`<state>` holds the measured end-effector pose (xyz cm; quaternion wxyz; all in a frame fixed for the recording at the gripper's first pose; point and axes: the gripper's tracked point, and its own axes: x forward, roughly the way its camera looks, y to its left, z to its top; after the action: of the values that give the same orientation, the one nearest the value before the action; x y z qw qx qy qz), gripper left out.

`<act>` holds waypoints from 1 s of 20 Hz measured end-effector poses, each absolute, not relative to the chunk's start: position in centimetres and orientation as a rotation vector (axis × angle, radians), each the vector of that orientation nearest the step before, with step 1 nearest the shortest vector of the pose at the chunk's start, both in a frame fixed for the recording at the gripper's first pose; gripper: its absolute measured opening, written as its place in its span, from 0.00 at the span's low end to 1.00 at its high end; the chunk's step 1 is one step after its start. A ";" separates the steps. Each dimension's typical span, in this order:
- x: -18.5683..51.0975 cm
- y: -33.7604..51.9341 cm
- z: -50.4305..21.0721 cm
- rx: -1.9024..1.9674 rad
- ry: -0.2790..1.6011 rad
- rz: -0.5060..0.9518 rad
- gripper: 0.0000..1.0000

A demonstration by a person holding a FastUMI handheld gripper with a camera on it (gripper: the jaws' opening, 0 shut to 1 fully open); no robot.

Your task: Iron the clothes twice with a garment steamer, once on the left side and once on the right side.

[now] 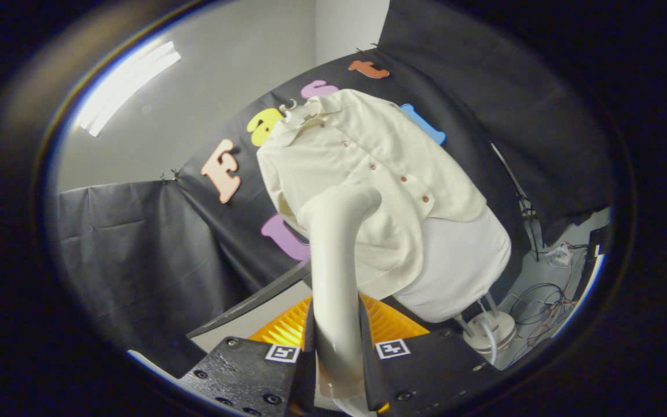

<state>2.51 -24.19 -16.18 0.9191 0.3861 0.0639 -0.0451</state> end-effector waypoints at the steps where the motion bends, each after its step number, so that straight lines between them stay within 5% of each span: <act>1: 2.3 -22.4 -14.9 0.779 0.128 -0.061 0.33; 12: 1.3 -3.9 -5.0 0.504 0.097 0.137 0.33; 20: 2.2 3.5 -1.1 0.360 0.138 0.133 0.33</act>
<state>2.20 3.53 -1.12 0.9793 0.1785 0.0683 0.0660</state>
